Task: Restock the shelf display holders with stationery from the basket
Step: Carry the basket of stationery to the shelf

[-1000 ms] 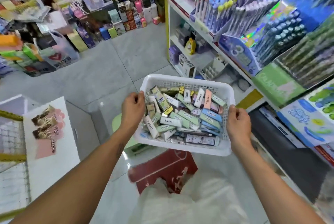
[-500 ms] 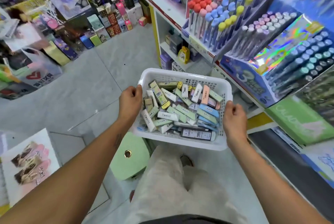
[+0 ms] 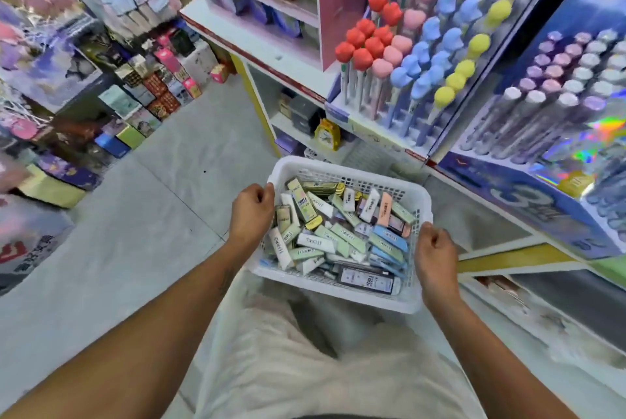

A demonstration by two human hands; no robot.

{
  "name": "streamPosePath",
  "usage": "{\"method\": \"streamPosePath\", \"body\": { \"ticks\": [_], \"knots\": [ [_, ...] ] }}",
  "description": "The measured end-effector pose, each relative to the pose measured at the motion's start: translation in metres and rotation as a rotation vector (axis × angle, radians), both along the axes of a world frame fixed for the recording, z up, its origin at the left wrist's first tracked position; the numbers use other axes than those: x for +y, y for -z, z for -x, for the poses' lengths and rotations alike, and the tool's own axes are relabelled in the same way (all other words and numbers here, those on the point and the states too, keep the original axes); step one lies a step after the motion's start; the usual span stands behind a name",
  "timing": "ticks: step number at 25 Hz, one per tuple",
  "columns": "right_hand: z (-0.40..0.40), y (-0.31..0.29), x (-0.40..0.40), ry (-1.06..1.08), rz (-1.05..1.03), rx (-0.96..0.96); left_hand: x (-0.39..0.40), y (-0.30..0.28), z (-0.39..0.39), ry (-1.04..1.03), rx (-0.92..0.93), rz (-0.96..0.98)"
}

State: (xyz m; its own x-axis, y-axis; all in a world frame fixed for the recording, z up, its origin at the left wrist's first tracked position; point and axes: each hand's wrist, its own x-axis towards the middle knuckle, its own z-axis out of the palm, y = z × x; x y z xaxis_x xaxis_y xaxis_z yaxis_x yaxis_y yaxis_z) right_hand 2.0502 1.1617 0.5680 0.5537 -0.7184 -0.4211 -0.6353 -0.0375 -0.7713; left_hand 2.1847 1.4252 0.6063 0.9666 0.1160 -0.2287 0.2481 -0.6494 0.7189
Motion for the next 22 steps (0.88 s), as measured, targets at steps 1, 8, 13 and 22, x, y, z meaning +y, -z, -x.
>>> {"method": "streamPosePath", "body": {
  "ticks": [1,8,13,22],
  "knots": [
    [-0.01,0.015,0.006,0.038,0.02,0.018,-0.001,0.016,-0.021,0.048,0.0,0.002],
    [-0.034,0.124,0.053,0.332,0.121,0.125,-0.007,0.14,-0.123,0.408,0.005,-0.041],
    [-0.005,0.211,0.067,0.457,0.128,0.16,-0.017,0.242,-0.112,0.52,0.046,0.008],
    [0.009,0.376,0.033,0.432,0.175,0.153,-0.048,0.419,-0.085,0.469,0.076,0.024]
  ]
}}
